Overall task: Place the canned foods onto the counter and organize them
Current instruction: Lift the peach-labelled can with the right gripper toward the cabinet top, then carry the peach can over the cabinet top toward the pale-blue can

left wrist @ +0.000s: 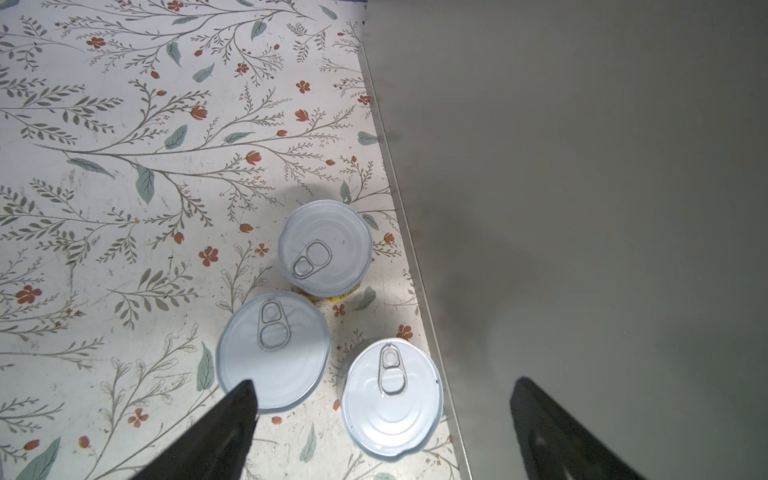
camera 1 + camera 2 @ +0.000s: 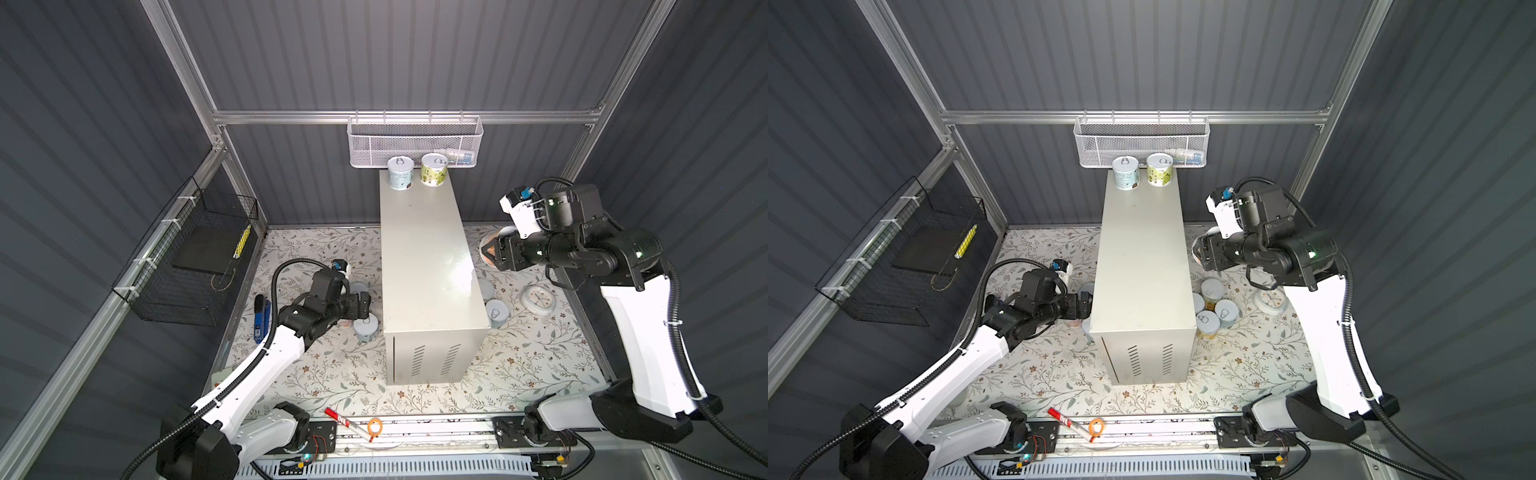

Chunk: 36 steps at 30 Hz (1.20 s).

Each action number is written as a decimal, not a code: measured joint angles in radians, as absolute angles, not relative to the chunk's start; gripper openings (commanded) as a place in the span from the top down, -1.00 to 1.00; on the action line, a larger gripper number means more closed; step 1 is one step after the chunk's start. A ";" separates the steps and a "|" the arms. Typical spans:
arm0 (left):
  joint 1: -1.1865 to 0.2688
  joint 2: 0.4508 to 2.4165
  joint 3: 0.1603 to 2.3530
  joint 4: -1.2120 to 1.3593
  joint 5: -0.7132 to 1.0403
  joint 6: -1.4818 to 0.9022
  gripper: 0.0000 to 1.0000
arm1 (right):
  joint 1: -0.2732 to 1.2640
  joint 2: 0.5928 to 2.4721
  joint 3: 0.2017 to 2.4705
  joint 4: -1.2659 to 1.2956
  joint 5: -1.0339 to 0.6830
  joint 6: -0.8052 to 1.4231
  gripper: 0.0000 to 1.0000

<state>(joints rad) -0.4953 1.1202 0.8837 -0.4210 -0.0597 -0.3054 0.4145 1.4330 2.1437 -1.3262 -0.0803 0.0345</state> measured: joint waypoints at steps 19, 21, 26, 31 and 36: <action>-0.495 1.150 0.903 -0.426 -0.049 -0.287 -0.93 | 0.639 1.826 2.582 -1.497 -0.048 -0.031 0.92; -0.495 1.150 0.903 -0.426 -0.049 -0.287 -0.94 | 0.647 1.835 2.582 -1.501 -0.037 -0.031 0.65; -0.495 1.150 0.901 -0.424 -0.047 -0.288 -0.95 | 0.661 1.843 2.582 -1.504 -0.017 -0.031 -0.09; -0.495 1.150 0.887 -0.423 -0.044 -0.288 -0.96 | 0.672 1.850 2.583 -1.494 -0.012 -0.031 -0.34; -0.495 1.150 0.875 -0.416 -0.044 -0.288 -0.97 | 0.678 1.867 2.589 -1.460 -0.018 -0.031 -0.49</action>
<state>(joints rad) -0.4953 1.1500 0.8753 -0.4164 -0.0441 -0.2882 0.6781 1.8671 2.5893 -1.4597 -0.0181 -0.0311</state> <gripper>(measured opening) 0.984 0.739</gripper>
